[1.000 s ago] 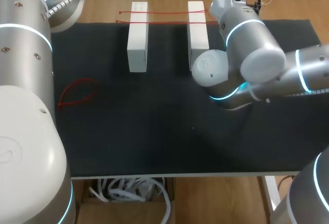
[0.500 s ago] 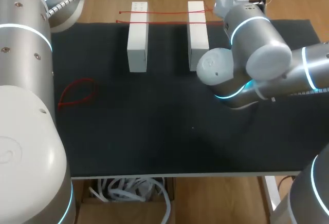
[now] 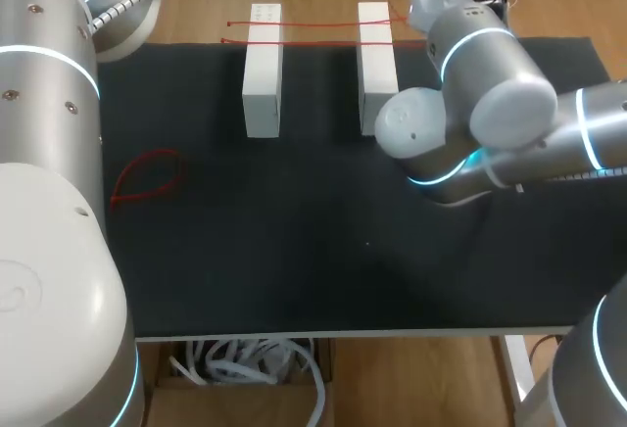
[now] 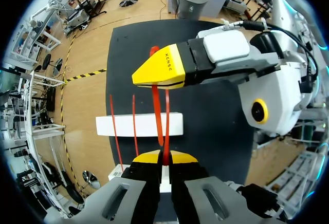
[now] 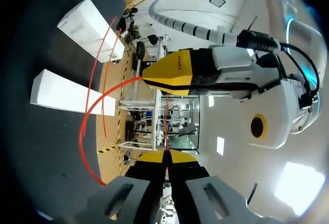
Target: Grab the tape and strap the tape.
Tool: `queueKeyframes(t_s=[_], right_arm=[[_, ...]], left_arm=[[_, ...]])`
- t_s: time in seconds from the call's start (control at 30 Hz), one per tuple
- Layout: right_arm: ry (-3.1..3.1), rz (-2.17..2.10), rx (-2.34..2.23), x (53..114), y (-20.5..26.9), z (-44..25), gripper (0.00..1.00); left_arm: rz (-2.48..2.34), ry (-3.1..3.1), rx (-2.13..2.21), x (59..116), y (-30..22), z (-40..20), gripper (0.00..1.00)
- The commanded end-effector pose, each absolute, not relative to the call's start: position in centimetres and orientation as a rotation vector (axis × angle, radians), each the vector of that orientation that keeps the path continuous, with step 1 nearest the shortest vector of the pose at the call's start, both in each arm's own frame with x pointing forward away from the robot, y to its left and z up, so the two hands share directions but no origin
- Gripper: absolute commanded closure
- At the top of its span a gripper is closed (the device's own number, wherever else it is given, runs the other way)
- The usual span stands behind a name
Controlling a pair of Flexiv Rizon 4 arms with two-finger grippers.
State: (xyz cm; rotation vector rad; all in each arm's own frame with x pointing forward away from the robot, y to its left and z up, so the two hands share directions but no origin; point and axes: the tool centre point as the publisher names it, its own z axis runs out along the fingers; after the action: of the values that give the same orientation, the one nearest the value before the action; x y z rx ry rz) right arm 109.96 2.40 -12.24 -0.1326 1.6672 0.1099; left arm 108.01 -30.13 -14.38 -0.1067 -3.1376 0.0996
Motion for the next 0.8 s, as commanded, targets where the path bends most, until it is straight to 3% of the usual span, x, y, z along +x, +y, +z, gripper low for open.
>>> queueKeyframes(t_s=[0.03,0.8], right_arm=[[1.685,0.103,-0.139,109.8,2.6,-11.9,1.0],[1.706,0.124,-0.155,110.0,4.7,-13.0,1.0]], left_arm=[[0.095,-3.136,-0.106,108.1,-30.1,-14.3,1.0],[0.095,-3.136,-0.106,108.1,-30.1,-14.3,1.0]])
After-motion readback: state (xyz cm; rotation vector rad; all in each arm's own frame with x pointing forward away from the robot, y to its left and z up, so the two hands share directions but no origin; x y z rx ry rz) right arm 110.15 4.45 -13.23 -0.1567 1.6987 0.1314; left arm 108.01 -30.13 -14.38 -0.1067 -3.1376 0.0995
